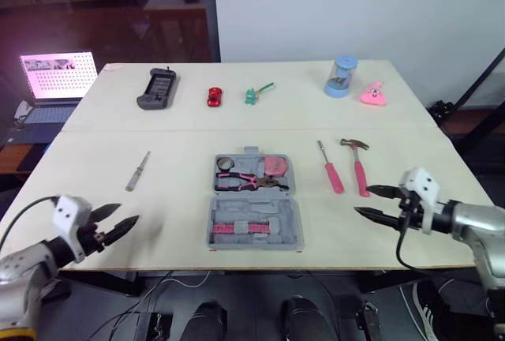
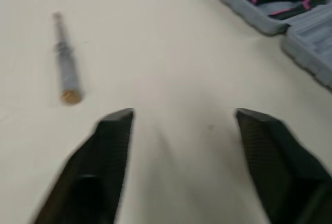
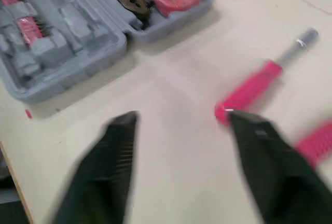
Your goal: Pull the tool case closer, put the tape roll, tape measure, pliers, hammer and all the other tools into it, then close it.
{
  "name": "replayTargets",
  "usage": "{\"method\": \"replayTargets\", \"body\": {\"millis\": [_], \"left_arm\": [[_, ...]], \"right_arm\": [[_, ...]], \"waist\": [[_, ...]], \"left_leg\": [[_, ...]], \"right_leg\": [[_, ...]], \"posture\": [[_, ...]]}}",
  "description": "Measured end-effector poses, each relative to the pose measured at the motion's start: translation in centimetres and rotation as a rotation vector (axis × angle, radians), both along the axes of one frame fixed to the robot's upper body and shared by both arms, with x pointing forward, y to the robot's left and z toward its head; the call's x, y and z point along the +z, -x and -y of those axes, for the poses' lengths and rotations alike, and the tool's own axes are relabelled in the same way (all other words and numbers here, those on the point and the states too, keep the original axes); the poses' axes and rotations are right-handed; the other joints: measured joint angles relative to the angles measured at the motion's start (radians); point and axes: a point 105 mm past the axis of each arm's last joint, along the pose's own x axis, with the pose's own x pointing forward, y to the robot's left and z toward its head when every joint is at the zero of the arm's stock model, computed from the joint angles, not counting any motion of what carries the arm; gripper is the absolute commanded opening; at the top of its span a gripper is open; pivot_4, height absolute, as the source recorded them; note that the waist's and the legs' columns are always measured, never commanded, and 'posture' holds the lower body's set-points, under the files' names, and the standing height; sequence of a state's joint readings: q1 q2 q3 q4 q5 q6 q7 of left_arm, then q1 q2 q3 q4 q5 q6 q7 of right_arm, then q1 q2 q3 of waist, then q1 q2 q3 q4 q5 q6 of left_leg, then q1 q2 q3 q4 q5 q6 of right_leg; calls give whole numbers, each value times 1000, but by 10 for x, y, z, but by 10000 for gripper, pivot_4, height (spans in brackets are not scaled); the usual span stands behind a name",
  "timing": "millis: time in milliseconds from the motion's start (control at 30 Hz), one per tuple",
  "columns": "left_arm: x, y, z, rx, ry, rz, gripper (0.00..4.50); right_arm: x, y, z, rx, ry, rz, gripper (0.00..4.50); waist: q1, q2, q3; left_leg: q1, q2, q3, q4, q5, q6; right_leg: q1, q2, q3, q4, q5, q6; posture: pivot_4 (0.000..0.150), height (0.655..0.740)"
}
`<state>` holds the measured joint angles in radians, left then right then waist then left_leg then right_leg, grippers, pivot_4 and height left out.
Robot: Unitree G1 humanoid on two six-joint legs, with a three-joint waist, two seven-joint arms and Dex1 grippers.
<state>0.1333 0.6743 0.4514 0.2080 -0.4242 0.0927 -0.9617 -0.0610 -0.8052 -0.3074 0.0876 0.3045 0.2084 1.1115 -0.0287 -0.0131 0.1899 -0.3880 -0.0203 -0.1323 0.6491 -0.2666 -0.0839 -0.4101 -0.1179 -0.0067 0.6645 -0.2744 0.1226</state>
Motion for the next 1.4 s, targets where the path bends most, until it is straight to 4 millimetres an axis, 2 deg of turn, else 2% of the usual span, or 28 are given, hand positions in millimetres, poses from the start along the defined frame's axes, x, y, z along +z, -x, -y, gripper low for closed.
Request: {"method": "replayTargets", "body": {"millis": [133,267,467,700,800,900,967,1067,1133,1200,1267,1400], "left_arm": [[-8,17,-26,105,-26,-31,44355],[-1,19,-38,164,-34,-3,44355],[6,13,-35,153,-35,24,44355],[23,3,-23,104,-10,75,44355],[28,-1,-16,63,-28,64,44355],[41,-10,-8,35,-38,87,44355],[47,-17,-3,29,-41,76,44355],[43,-22,-6,85,-23,16,44355],[34,-17,-10,130,-13,-41,44355],[28,-11,-9,160,16,-70,44355],[25,-6,-7,176,29,-78,44355],[28,14,-24,295,56,-56,44355]], "right_arm": [[3,10,16,-63,-37,24,44093],[1,12,24,-91,-61,25,44093],[9,7,20,-84,-102,33,44093],[25,4,-3,-24,-131,48,44093],[39,5,-18,20,-163,50,44093],[56,6,-40,98,-167,50,44093],[66,6,-60,160,-179,50,44093],[68,8,-90,259,-157,30,44093],[76,8,-109,331,-188,-1,44093],[100,10,-132,448,-215,13,44093],[113,11,-143,512,-210,22,44093],[116,12,-164,632,-184,-28,44093]], "waist": [[2,0,0],[13,0,0],[14,0,0],[13,0,0],[14,0,0],[14,0,0],[14,0,0],[9,0,0],[-1,1,1],[-5,1,1],[-5,-1,1],[-6,-2,1]], "left_leg": [[1,0,0,0,0,0],[1,0,1,0,0,0],[1,0,0,0,0,0],[1,0,0,0,0,0],[1,0,0,0,0,0],[0,0,0,0,0,0],[0,0,0,0,0,0],[0,0,0,0,0,0],[0,0,1,0,0,0],[0,0,0,0,0,0],[0,1,-1,-1,0,0],[-1,0,0,0,0,0]], "right_leg": [[1,0,0,0,0,0],[1,0,0,-1,0,0],[1,0,0,-1,0,0],[1,0,0,-1,0,0],[1,0,0,0,0,0],[1,0,0,-1,0,0],[1,0,0,-1,0,0],[0,0,0,-1,0,0],[0,0,1,-1,0,0],[-1,0,0,-1,0,0],[-1,0,0,-1,0,0],[-1,0,0,-2,0,0]], "posture": [[1500,6902],[1500,6902],[1500,6902],[1500,6902],[1500,6902],[1500,6902],[1500,6902],[1500,6902],[1500,6902],[1500,6902],[1500,6902],[1500,6902]]}}
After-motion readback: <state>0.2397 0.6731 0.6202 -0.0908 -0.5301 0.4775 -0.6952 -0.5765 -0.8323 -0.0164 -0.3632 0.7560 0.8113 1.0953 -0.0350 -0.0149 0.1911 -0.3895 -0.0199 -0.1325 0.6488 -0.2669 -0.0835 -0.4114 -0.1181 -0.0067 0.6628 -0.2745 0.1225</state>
